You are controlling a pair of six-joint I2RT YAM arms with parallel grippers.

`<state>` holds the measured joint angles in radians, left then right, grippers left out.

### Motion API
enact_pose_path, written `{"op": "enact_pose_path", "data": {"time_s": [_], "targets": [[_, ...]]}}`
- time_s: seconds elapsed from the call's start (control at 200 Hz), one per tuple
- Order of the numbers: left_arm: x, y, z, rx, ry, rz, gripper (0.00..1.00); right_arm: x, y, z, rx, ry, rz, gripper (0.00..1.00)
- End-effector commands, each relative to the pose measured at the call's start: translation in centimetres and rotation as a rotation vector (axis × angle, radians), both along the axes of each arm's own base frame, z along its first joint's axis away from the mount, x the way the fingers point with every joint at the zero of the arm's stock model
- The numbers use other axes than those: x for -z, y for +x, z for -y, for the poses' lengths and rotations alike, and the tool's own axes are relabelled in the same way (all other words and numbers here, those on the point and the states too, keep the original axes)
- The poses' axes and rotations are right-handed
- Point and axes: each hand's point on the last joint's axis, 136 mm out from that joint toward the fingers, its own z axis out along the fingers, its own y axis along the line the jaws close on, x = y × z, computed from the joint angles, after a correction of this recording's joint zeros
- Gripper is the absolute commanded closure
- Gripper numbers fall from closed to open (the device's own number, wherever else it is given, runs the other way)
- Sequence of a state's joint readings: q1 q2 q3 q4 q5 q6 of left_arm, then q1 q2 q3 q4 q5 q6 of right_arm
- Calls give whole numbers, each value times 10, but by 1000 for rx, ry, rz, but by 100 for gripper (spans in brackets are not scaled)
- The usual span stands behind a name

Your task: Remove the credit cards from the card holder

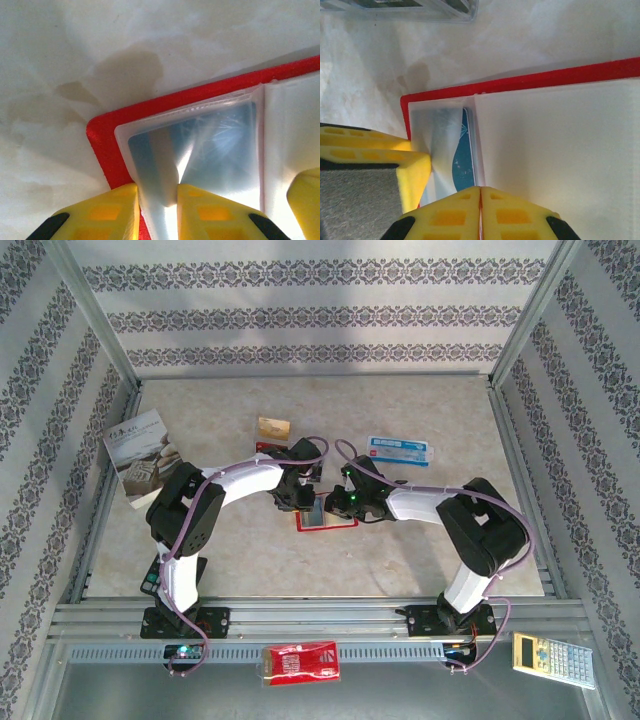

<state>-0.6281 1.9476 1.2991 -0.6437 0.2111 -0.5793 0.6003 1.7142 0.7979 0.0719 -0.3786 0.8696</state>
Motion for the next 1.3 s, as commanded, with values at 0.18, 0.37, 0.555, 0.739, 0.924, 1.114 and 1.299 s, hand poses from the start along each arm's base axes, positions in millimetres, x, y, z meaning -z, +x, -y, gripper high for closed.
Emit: {"op": "enact_pose_path", "data": {"time_s": [0.18, 0.37, 0.555, 0.739, 0.924, 1.114, 1.299], "targets": [[37, -26, -8, 12, 23, -108, 78, -5, 12, -10, 2, 8, 16, 91], [41, -29, -8, -6, -32, -134, 78, -1, 12, -12, -3, 0, 3, 89], [46, -31, -7, -9, -75, -163, 78, 2, 9, -14, -21, -3, -14, 87], [51, -33, -10, -11, -86, -186, 78, 2, 7, -18, -50, -13, -20, 85], [55, -34, -13, -15, -110, -205, 78, 10, 4, -14, -48, -63, -45, 84], [60, -36, -14, -28, -141, -228, 78, 17, 0, -6, -37, -138, -66, 84], [64, -37, -15, -37, -160, -239, 78, 19, -4, -4, -45, -170, -78, 82]]}}
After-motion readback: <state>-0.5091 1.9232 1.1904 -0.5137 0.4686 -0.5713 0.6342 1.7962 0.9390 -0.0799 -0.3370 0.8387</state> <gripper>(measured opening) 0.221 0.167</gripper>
